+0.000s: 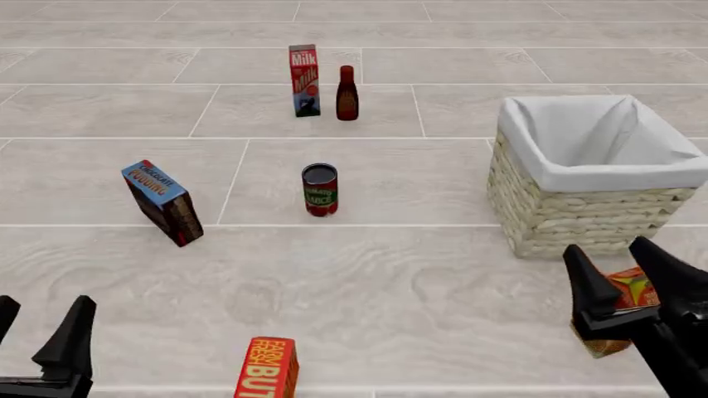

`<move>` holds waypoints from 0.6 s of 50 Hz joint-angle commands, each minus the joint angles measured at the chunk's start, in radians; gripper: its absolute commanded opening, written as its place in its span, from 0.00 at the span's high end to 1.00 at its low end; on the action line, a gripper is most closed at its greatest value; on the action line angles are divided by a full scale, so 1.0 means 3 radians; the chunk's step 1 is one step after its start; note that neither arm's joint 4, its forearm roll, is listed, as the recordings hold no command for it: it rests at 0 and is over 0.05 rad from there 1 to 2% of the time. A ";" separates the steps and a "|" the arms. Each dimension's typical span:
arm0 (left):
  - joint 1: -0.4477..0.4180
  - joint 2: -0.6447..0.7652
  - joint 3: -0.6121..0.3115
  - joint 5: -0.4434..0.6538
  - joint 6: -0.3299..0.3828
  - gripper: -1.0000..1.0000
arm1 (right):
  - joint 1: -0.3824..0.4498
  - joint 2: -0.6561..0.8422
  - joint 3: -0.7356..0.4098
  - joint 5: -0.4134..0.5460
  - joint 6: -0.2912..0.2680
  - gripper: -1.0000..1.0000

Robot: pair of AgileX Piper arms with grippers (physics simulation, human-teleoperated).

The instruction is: Pick the tomato sauce and place it in the basket.

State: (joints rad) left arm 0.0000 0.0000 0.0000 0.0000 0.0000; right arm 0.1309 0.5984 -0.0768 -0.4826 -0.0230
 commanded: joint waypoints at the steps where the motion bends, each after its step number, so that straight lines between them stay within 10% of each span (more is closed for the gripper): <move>1: 0.0000 0.0000 0.0000 0.0000 0.0000 0.00 | 0.0158 0.0263 -0.0159 -0.0120 -0.0072 0.00; 30: 0.0000 0.0000 0.0000 0.0000 0.0000 0.00 | 0.0483 0.0609 -0.0537 0.0005 -0.0022 0.00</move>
State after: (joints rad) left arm 0.0000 0.0000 0.0000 0.0000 0.0000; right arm 0.2399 0.7301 -0.2011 -0.4791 -0.0415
